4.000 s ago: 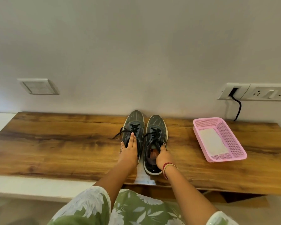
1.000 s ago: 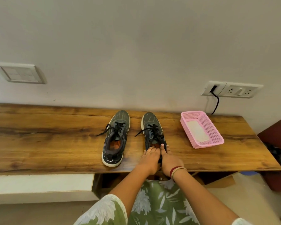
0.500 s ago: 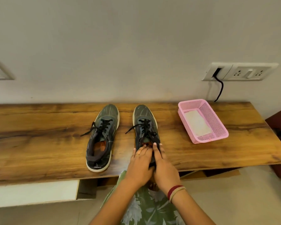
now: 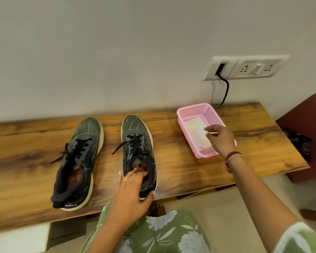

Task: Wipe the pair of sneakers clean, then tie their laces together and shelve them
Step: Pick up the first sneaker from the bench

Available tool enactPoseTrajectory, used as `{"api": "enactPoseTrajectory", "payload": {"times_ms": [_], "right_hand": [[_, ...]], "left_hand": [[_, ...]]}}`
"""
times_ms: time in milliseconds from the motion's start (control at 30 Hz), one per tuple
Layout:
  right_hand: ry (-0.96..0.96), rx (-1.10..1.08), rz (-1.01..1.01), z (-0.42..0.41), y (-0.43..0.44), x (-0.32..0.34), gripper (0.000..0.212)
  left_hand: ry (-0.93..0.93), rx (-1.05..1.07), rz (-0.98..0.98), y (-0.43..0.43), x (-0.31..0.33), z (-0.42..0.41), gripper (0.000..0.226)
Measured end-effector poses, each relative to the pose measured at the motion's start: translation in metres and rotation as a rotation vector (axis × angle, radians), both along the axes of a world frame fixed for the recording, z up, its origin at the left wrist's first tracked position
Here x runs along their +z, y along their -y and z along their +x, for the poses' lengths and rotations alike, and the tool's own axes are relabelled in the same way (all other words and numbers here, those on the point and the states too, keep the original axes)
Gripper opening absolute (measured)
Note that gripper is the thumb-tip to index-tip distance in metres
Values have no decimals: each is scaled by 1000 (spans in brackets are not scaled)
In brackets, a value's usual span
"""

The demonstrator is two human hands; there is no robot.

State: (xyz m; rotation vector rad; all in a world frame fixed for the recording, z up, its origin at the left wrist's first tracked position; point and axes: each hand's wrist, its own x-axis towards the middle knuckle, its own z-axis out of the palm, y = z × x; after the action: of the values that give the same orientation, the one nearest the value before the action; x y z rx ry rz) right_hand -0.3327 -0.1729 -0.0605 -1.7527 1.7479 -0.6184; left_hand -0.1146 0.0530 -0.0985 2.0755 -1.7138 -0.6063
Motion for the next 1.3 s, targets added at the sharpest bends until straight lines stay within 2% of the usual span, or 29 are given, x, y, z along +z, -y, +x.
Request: {"api": "enactPoseTrajectory", "payload": {"times_ms": [67, 133, 233, 267, 333, 400, 467, 567, 633, 733, 867, 967, 1100, 1200, 1300], "right_hand": [[-77, 38, 78, -8, 8, -11, 18], [-155, 95, 147, -8, 9, -23, 20], [-291, 155, 168, -5, 8, -33, 26], [-316, 164, 169, -4, 8, -35, 27], [-371, 175, 185, -2, 9, -37, 25], [-410, 169, 192, 0, 10, -38, 21], [-426, 159, 178, 2, 11, -38, 14], [-438, 153, 137, 3, 12, -38, 8], [-414, 138, 122, 2, 13, -40, 10], [-254, 75, 66, -2, 15, -41, 7], [112, -28, 46, -8, 22, -29, 2], [244, -76, 106, -11, 33, -21, 5], [322, -124, 33, -15, 39, -2, 6], [598, -109, 39, -9, 35, 23, 15], [905, -108, 160, 2, 18, 47, 10]], "left_hand": [[91, 24, -29, 4, 4, -7, 70], [153, 80, -42, 11, 15, -15, 65], [108, 221, -8, 25, 31, -23, 53], [39, 269, -17, 29, 34, -25, 52], [-252, 388, -18, 37, 38, -28, 55], [-680, 543, 35, 45, 42, -31, 57], [-993, 710, 100, 55, 46, -32, 52], [-1258, 840, 148, 64, 44, -30, 50], [-1331, 880, 149, 66, 39, -28, 49], [-1344, 882, 171, 65, 31, -24, 52], [-1356, 820, 233, 64, 29, -22, 72], [-1494, 838, 276, 65, 36, -15, 41], [-1697, 854, 359, 66, 40, 0, 45], [-1755, 895, 333, 67, 35, 2, 46], [-1806, 954, 232, 70, 36, -5, 41]]}}
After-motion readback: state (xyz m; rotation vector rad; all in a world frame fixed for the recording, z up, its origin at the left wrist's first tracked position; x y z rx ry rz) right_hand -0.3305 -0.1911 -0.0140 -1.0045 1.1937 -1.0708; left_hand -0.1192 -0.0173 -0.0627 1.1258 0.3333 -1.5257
